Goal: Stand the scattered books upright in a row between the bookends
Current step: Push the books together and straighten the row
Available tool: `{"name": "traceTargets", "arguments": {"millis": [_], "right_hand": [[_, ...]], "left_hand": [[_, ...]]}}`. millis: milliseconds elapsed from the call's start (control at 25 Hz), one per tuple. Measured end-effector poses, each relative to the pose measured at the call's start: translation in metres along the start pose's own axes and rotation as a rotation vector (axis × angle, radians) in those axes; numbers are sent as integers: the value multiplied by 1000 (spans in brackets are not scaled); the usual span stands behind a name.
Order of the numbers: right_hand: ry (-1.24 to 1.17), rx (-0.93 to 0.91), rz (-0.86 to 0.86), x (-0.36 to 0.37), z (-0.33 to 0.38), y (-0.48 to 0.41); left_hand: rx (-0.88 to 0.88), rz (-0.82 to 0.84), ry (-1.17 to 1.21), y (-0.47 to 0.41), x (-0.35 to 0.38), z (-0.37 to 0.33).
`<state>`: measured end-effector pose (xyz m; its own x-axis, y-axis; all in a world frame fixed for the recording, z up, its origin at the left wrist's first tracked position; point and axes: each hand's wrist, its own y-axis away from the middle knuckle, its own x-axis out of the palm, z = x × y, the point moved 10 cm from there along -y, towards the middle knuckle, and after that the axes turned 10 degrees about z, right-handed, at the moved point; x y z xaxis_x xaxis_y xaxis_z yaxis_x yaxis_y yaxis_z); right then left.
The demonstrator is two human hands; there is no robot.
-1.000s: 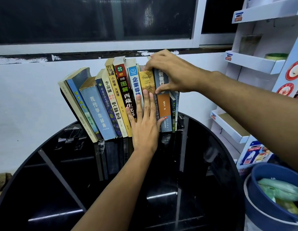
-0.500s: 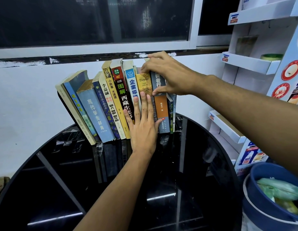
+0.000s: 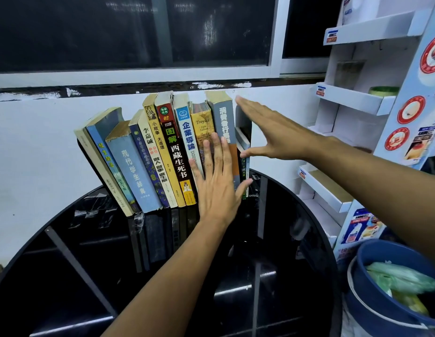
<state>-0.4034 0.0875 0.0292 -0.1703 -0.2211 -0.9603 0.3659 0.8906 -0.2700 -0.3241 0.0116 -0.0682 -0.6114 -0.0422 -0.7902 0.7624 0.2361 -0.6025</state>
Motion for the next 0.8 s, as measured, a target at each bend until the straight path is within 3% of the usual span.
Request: {"name": "traceTargets", "arguments": {"millis": [800], "right_hand": [[88, 13, -87, 13, 0, 2]], "left_hand": [[-51, -37, -108, -5, 11, 5]]}}
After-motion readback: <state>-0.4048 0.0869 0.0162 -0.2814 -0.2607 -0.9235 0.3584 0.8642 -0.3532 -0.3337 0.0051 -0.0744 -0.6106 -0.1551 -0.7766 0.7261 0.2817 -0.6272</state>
